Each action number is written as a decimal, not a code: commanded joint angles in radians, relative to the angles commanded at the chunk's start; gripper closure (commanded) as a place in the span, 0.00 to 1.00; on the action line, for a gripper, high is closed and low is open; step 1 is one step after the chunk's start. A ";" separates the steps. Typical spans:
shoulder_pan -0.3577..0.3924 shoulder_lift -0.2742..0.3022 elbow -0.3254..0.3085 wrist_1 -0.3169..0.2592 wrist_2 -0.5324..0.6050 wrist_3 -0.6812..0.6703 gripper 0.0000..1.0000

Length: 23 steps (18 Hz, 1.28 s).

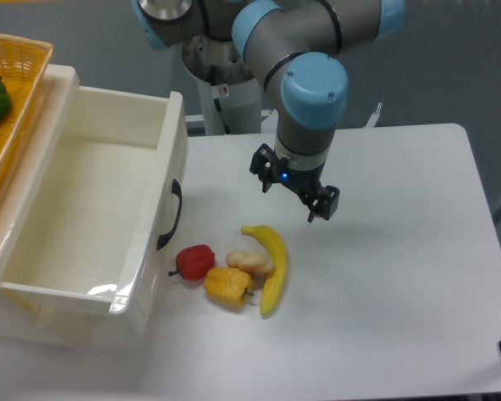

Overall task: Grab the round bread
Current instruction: 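Move the gripper down toward the small round bread roll beside the banana, then lower the open gripper over the bread roll and close on it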

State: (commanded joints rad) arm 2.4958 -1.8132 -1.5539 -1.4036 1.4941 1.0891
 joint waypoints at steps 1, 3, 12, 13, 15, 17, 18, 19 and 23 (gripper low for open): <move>-0.002 0.000 -0.014 0.003 0.000 -0.002 0.00; -0.006 -0.003 -0.031 0.023 0.001 -0.009 0.00; -0.012 -0.072 -0.031 0.112 -0.002 -0.114 0.00; -0.023 -0.081 -0.031 0.130 -0.002 -0.112 0.00; -0.037 -0.095 -0.031 0.143 0.001 -0.074 0.00; -0.054 -0.116 -0.029 0.149 0.008 -0.008 0.00; -0.054 -0.120 -0.028 0.152 0.009 0.029 0.00; -0.054 -0.121 -0.029 0.152 0.009 0.058 0.00; -0.055 -0.140 -0.026 0.170 0.008 0.221 0.00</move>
State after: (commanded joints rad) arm 2.4406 -1.9527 -1.5800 -1.2334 1.5018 1.3097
